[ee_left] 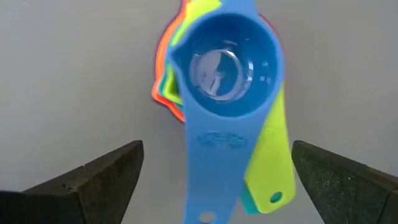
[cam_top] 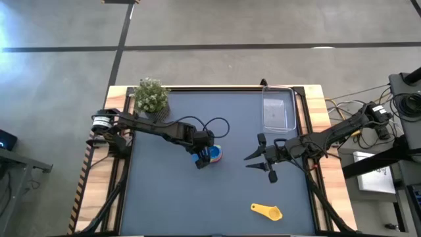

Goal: Nest measuring cups in basket
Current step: Adjust the stacked measuring cups

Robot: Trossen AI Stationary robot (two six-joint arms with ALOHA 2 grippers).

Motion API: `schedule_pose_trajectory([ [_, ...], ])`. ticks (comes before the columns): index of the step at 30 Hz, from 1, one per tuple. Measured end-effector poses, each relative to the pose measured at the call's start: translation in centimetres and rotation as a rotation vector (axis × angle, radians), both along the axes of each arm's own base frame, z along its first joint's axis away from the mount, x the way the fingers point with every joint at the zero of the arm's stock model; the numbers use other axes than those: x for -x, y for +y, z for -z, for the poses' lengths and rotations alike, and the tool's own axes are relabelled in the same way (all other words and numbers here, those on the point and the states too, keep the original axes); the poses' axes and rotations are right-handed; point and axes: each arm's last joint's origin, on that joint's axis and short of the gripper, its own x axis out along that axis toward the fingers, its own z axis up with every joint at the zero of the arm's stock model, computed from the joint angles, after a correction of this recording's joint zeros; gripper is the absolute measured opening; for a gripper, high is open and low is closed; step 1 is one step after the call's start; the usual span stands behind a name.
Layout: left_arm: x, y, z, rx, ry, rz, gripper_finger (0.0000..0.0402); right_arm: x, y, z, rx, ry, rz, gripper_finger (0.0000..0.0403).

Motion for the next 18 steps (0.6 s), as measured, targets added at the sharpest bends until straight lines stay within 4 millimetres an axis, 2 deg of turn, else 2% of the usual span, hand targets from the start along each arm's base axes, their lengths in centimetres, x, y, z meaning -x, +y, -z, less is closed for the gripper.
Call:
schedule_pose_trajectory([
  [13,0.0,-0.5,0.2,-0.010,0.002,0.013,0.0391,0.0,0.0,0.0,0.000,0.000,0.000,0.0112],
  [18,-0.3,-0.6,1.2,-0.021,0.026,0.005,0.0391,0.0,0.0,0.0,0.000,0.000,0.000,0.0112],
])
